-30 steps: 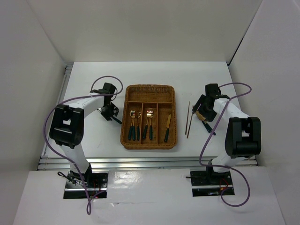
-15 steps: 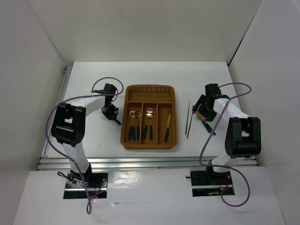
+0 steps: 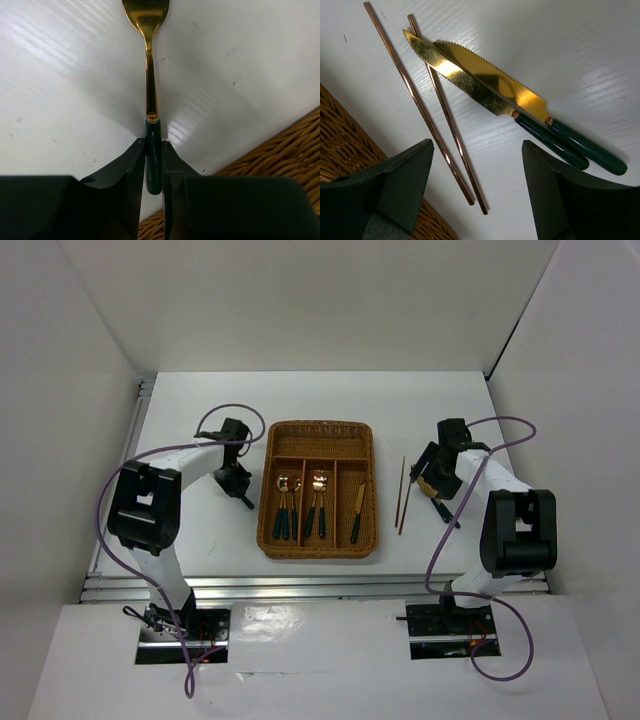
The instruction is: Sort the eating utensils into containers
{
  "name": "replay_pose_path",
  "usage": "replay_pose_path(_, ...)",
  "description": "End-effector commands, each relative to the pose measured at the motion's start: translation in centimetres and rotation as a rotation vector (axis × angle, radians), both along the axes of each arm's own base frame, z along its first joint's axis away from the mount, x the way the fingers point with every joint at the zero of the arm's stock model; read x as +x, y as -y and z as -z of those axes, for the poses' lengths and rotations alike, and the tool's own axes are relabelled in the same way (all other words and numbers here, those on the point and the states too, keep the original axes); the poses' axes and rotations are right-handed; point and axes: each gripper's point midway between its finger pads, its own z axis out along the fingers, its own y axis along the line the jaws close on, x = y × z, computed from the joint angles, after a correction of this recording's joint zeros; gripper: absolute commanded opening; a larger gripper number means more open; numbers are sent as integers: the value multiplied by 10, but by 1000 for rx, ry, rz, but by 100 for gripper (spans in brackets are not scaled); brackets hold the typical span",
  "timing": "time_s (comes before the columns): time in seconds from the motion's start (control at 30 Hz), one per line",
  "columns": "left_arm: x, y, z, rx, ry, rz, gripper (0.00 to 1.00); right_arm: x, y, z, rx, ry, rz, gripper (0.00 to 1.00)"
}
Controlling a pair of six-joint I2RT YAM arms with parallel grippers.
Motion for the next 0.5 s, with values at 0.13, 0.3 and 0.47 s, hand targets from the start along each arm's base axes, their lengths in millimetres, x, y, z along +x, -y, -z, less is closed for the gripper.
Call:
replay_pose_path(0.13,1,-4,-64,72,106,107,9,7,2,-2,-2,32,-10,78)
replay_pose_path(0.3,-4,16,-101,65,166,192,8,11,3,-7,-6,43,2,78)
replay_pose_path(0.47,-4,60,-152,45,275,342,8,12,6,-12,-20,53,20,78)
